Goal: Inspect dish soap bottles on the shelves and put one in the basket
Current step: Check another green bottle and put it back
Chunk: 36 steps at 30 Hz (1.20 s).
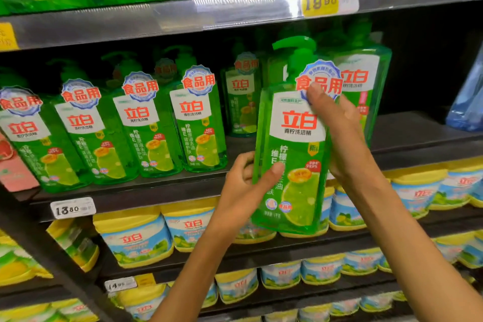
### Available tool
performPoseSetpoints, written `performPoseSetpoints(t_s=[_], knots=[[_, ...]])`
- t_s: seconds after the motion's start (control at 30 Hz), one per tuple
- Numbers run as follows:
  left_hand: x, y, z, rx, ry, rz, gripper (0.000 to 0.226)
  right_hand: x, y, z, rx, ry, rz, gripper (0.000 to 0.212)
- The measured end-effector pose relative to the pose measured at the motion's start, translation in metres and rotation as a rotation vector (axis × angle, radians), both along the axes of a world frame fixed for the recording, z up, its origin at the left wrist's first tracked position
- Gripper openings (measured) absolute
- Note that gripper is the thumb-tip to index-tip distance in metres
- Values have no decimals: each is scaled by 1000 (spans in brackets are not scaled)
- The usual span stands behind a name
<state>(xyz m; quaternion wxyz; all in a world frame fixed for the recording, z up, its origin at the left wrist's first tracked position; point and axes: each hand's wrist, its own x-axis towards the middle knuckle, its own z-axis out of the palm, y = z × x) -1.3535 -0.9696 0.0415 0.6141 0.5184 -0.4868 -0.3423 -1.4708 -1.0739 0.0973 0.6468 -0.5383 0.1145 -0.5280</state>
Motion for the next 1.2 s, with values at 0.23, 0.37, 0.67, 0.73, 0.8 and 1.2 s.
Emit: performPoseSetpoints(t_s=[0.23, 0.37, 0.67, 0.73, 0.8, 1.2], knots=[[-52, -37, -4, -17, 281, 222, 64, -30, -30, 10, -17, 98, 37, 82], [-78, -53, -2, 36, 580, 43, 81, -48, -55, -2, 52, 87, 215, 67], [-102, -64, -2, 47, 302, 221, 85, -71, -62, 1, 142, 20, 318, 71], [-104, -63, -2, 3, 195, 266, 97, -75, -60, 6, 45, 88, 157, 94], [-108, -63, -3, 47, 33, 260, 120, -74, -56, 10, -78, 140, 36, 100], [-103, -45, 0, -36, 427, -146, 62, -75, -57, 12, -25, 166, 267, 54]])
